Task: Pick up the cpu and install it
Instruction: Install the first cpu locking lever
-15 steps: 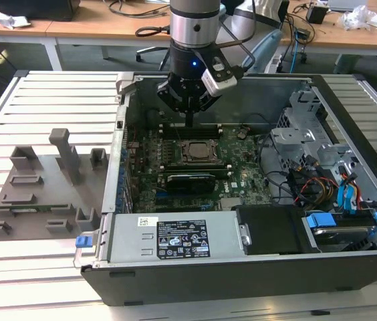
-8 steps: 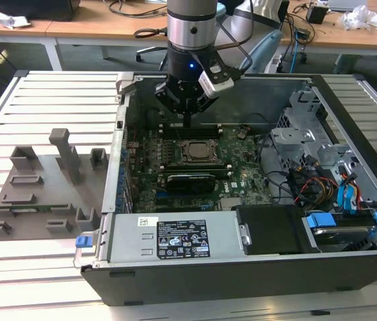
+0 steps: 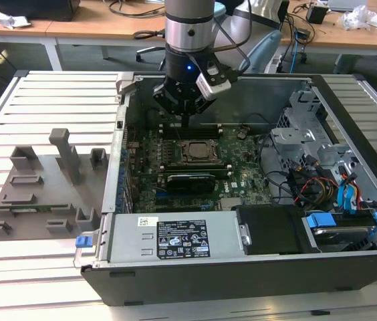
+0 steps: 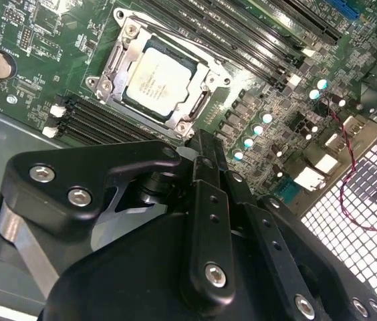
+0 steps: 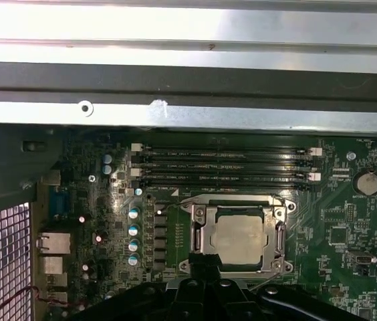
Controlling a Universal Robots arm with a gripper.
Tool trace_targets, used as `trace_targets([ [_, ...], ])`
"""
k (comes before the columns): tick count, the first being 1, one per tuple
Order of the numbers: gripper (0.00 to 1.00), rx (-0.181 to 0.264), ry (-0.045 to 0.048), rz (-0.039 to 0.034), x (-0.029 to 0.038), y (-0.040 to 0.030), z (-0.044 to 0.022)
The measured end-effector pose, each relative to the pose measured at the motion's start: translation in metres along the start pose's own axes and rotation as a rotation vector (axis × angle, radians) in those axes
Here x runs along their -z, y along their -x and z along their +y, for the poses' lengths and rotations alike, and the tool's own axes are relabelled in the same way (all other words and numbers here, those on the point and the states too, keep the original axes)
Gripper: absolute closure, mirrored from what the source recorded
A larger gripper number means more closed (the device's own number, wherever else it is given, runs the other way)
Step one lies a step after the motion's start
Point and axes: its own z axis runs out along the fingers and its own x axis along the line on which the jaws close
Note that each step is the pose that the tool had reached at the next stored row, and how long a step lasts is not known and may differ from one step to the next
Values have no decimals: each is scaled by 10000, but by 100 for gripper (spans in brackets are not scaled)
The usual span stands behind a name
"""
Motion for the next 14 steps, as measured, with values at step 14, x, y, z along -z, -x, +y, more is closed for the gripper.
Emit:
trace_targets([
  [14,89,-1,-1,2,-97,-142,27],
])
